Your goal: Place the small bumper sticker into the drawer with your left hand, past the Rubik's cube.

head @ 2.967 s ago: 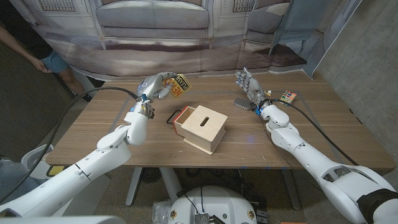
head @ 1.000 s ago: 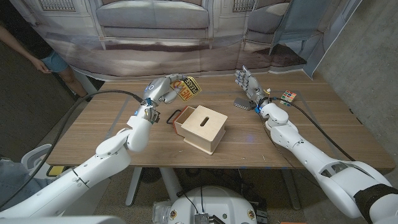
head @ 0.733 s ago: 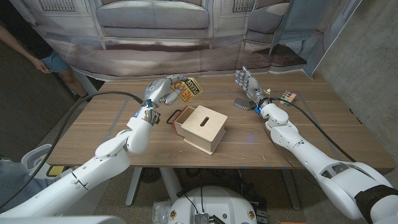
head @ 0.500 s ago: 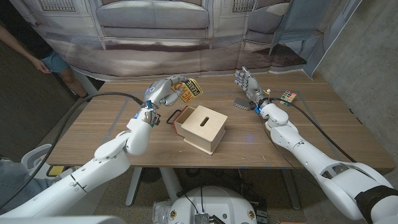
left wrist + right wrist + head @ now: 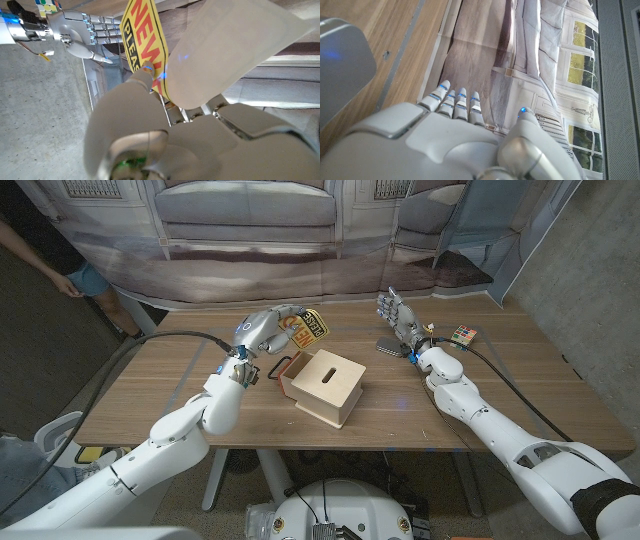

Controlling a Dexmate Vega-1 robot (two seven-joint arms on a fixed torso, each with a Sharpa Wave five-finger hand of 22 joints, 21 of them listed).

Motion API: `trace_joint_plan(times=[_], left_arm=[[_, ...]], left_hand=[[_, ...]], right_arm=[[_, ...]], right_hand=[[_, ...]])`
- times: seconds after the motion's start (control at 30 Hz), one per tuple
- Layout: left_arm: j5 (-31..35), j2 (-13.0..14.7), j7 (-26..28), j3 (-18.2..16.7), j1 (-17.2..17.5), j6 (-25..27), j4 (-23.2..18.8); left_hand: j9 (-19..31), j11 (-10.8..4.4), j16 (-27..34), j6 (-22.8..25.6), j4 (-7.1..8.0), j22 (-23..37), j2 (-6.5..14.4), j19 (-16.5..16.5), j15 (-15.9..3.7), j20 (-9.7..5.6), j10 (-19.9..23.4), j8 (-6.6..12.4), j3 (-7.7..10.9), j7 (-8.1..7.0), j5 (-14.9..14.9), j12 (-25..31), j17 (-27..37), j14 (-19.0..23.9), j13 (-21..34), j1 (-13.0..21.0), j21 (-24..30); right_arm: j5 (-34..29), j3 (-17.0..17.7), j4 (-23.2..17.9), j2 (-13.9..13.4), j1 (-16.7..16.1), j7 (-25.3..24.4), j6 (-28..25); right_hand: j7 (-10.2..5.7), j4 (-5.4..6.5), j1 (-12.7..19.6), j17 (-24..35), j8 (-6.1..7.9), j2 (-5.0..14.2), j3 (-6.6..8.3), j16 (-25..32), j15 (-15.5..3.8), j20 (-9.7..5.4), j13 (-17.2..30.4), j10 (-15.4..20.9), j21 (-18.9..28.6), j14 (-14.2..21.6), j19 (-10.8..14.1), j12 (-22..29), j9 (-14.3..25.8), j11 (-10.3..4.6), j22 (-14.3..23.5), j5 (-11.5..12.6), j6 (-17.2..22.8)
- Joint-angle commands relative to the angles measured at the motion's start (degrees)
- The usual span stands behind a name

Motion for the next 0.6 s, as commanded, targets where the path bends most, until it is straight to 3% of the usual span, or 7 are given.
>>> trace_joint_plan(times=[0.03, 0.6], left_arm=[[1.27, -0.23, -0.93, 1.08, 0.03, -0.7, -0.18], [0.51, 0.14, -4.28, 1.55, -0.17, -2.12, -1.11]], left_hand=[[0.23, -0.25, -0.13, 0.54, -0.05, 0.08, 0.11, -0.32, -6.13, -0.07, 0.38, -0.34, -0.01, -0.21, 0.1, -0.17, 0.31, 0.26, 0.13, -0.47, 0.36], [0.23, -0.47, -0.45, 0.36, 0.06, 0.07, -0.3, -0.84, -5.84, 0.15, 0.09, -0.55, -0.31, -0.11, 0.0, -0.31, 0.29, -0.52, 0.12, -0.92, 0.19]], right_arm=[[0.05, -0.16, 2.1, 0.74, 1.14, 1.08, 1.13], [0.33, -0.15, 3.44, 1.18, 1.93, 1.82, 1.29]], right_hand=[[0.05, -0.18, -0.08, 0.23, 0.05, 0.65, -0.18, -0.11, 0.0, -0.11, 0.14, 0.42, -0.03, 0.74, 0.35, -0.31, 0.22, -0.19, 0.1, 0.05, 0.54], [0.05, -0.22, -0.04, 0.23, 0.05, 0.69, -0.19, -0.12, 0.07, -0.13, 0.14, 0.43, -0.03, 0.72, 0.35, -0.32, 0.22, -0.16, 0.1, 0.05, 0.54]])
